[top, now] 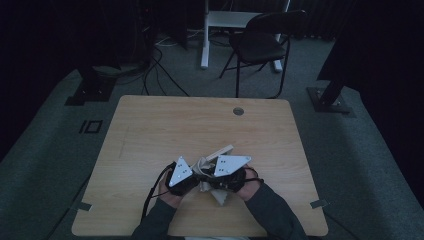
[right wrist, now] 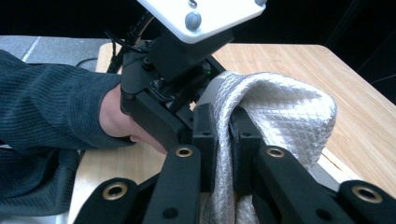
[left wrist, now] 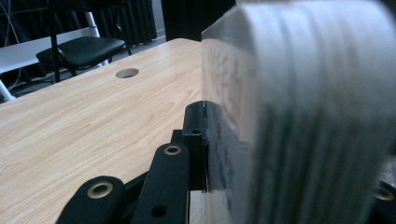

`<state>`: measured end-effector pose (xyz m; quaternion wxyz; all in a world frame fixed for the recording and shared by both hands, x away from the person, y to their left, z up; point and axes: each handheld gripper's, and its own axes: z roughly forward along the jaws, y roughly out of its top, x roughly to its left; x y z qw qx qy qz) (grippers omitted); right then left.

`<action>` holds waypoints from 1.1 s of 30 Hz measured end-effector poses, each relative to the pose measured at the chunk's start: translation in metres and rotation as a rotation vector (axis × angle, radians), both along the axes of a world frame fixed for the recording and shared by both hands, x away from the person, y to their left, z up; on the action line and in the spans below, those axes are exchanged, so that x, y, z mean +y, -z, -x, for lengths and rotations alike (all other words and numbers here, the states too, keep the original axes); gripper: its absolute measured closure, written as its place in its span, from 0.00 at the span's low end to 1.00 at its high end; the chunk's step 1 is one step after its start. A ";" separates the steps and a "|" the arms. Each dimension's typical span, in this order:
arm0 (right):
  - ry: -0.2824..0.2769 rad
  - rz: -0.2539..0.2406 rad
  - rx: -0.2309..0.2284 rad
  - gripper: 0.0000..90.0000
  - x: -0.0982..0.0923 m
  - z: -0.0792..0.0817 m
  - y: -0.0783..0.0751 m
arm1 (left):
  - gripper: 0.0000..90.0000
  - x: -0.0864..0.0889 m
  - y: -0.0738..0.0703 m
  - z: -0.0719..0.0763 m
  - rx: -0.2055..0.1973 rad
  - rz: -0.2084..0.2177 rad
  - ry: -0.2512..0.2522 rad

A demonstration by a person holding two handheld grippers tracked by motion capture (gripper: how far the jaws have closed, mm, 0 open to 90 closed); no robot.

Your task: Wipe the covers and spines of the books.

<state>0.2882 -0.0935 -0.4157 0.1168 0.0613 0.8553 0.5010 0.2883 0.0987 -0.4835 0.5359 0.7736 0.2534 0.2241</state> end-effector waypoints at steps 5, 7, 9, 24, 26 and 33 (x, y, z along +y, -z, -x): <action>-0.006 -0.005 0.005 0.93 0.002 0.001 0.001 | 0.87 -0.001 0.000 0.000 0.002 0.000 0.004; -0.010 -0.007 0.006 0.93 0.002 0.001 0.001 | 0.87 -0.001 0.000 0.000 0.002 0.000 0.003; -0.014 -0.009 0.005 0.93 0.002 0.001 0.001 | 0.87 -0.001 0.000 0.000 0.002 0.001 0.002; 0.032 -0.044 0.001 0.93 -0.012 -0.004 -0.002 | 0.87 0.005 -0.003 0.000 0.008 0.027 0.001; 0.046 -0.045 0.001 0.93 -0.016 -0.006 -0.002 | 0.87 0.006 -0.004 0.000 0.004 0.027 -0.002; 0.084 -0.049 0.004 0.93 -0.027 -0.010 -0.002 | 0.87 0.011 -0.007 0.000 -0.005 0.031 -0.015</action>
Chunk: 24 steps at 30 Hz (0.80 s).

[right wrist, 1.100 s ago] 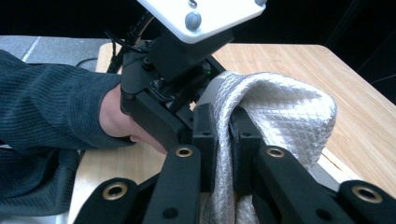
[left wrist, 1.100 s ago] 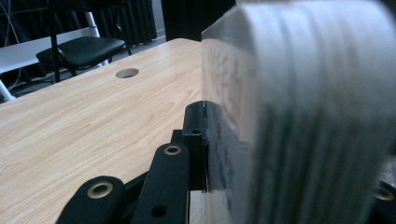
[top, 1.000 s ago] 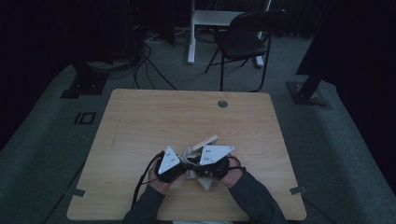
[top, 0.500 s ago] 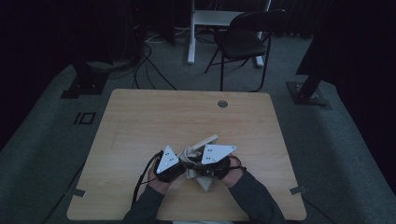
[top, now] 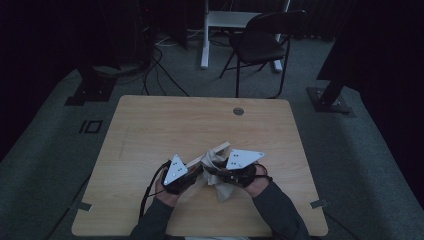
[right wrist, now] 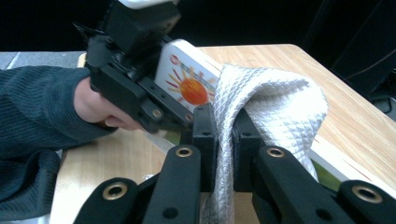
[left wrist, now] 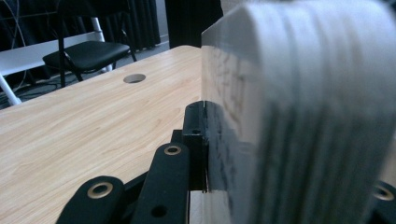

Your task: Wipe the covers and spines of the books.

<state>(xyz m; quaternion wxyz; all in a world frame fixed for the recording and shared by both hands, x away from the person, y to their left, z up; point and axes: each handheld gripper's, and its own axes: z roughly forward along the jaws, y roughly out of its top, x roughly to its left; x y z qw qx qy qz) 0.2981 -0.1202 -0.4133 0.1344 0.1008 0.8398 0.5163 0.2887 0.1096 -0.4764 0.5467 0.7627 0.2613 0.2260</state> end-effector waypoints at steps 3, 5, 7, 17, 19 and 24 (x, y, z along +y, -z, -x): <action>0.021 -0.006 0.001 0.93 -0.007 -0.002 0.000 | 0.87 0.003 -0.002 0.000 -0.004 0.007 -0.007; 0.033 -0.008 0.003 0.93 -0.010 -0.004 -0.001 | 0.87 0.004 -0.003 0.000 -0.007 0.008 -0.011; 0.041 -0.011 0.005 0.93 -0.013 -0.005 -0.001 | 0.87 0.005 -0.003 0.000 -0.007 0.009 -0.011; 0.084 -0.018 0.018 0.93 -0.027 -0.011 0.001 | 0.87 0.010 -0.007 0.001 -0.015 0.017 -0.023; 0.091 -0.017 0.019 0.93 -0.029 -0.012 0.002 | 0.87 0.010 -0.007 0.001 -0.017 0.017 -0.024; 0.102 -0.016 0.024 0.93 -0.033 -0.014 0.003 | 0.87 0.010 -0.009 0.001 -0.018 0.019 -0.023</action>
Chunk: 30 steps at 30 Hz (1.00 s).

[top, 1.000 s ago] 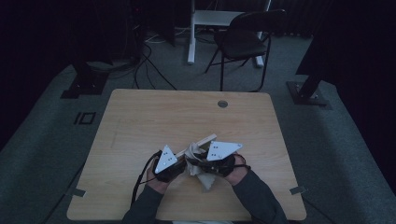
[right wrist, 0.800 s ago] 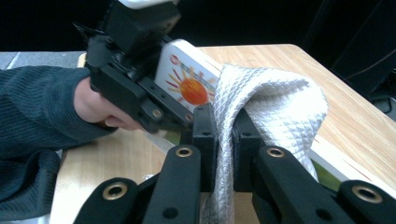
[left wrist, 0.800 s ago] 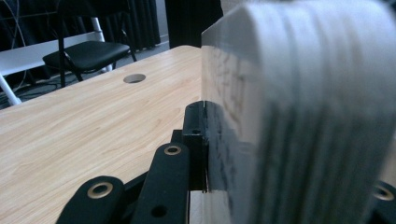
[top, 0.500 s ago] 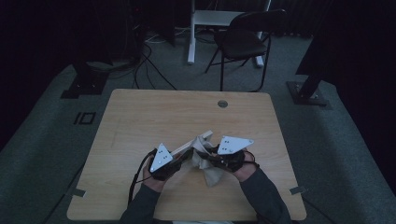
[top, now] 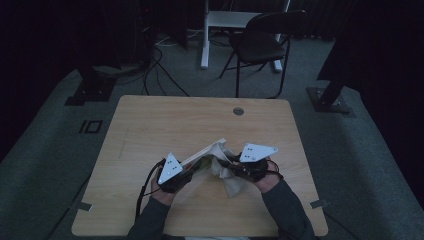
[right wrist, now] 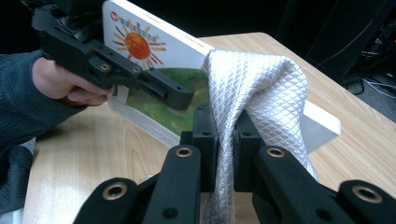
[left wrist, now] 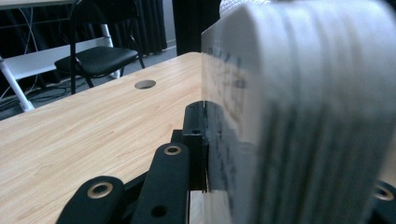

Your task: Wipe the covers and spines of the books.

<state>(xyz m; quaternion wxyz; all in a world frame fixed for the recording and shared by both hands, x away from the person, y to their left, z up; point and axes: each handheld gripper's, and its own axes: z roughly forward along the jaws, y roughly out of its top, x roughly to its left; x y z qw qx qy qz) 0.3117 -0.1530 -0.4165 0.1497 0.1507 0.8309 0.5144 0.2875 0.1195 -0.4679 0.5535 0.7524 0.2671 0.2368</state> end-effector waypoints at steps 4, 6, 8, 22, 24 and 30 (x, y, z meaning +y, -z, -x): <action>0.015 0.002 0.015 0.93 -0.004 -0.003 0.003 | 0.87 0.001 -0.002 0.001 -0.001 0.004 0.003; 0.015 0.001 0.021 0.93 -0.005 -0.005 0.004 | 0.87 0.001 -0.002 0.001 0.000 0.000 0.003; 0.022 0.003 0.034 0.93 -0.005 -0.008 0.007 | 0.87 0.000 -0.002 0.001 0.001 0.000 0.004; 0.060 0.010 0.078 0.93 -0.011 -0.019 0.020 | 0.87 0.002 -0.006 0.003 -0.007 0.007 0.004; 0.064 0.010 0.080 0.93 -0.012 -0.019 0.020 | 0.87 0.003 -0.006 0.002 -0.007 0.008 0.001; 0.080 0.015 0.082 0.93 -0.016 -0.021 0.022 | 0.87 0.009 -0.009 0.002 -0.016 0.023 -0.015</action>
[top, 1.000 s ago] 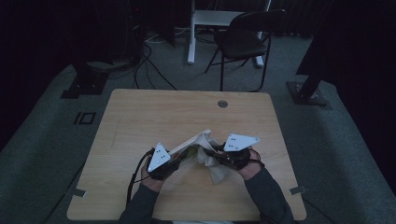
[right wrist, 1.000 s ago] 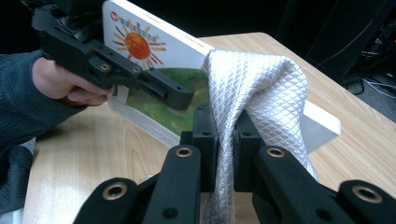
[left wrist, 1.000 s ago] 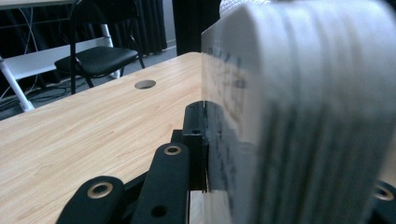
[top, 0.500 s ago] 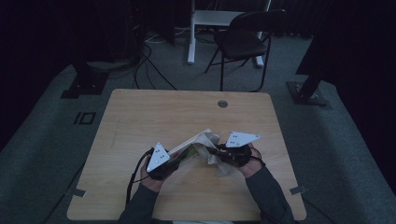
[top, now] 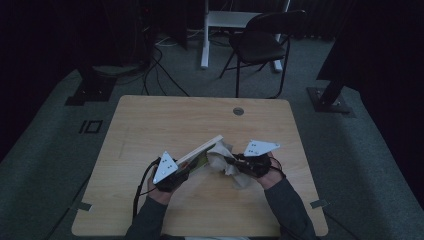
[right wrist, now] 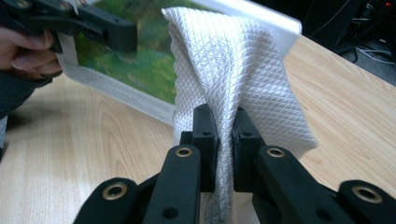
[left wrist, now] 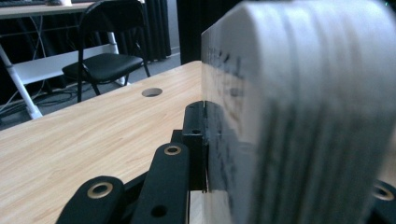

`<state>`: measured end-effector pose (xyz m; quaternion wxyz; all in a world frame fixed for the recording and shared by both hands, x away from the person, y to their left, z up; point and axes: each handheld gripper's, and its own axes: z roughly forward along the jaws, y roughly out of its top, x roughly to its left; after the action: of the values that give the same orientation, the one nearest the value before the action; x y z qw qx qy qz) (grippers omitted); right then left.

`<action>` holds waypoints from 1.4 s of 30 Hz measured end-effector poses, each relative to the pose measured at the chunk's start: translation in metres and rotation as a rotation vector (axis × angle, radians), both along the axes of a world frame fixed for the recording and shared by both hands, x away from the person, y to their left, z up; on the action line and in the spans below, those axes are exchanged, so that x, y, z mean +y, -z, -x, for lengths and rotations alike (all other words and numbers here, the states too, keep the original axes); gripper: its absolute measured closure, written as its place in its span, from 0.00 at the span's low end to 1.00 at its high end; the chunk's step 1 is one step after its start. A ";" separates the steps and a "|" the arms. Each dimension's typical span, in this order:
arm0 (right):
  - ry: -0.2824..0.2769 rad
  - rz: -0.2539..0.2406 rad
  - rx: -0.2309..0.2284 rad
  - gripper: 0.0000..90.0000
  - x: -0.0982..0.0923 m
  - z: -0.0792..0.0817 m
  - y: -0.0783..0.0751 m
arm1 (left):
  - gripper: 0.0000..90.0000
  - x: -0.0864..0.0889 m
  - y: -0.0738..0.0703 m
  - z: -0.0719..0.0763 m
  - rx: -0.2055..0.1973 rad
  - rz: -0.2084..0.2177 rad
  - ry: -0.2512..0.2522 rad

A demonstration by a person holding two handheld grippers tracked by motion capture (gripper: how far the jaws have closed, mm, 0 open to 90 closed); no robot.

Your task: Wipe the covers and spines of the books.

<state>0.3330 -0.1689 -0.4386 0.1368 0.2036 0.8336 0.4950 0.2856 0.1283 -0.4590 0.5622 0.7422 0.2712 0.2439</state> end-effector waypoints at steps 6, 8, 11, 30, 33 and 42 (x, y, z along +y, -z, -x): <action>0.010 0.009 0.005 0.93 -0.001 -0.002 0.002 | 0.87 0.005 -0.003 0.000 -0.009 0.004 -0.013; 0.012 0.010 0.006 0.93 -0.001 -0.002 0.003 | 0.87 0.006 -0.004 0.000 -0.011 0.006 -0.015; 0.019 0.010 0.010 0.93 -0.003 -0.003 0.003 | 0.87 0.008 -0.005 0.001 -0.015 0.009 -0.020; 0.047 0.050 0.038 0.93 -0.007 -0.010 0.014 | 0.87 0.009 -0.009 0.003 -0.027 0.018 -0.016; 0.047 0.060 0.041 0.93 -0.005 -0.011 0.016 | 0.87 0.008 -0.009 0.004 -0.027 0.019 -0.014; 0.042 0.065 0.040 0.92 -0.001 -0.010 0.017 | 0.87 0.002 -0.007 0.003 -0.017 0.012 0.006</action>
<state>0.3435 -0.1704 -0.4554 0.1368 0.2262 0.8474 0.4605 0.2825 0.1301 -0.4516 0.5696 0.7376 0.2656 0.2468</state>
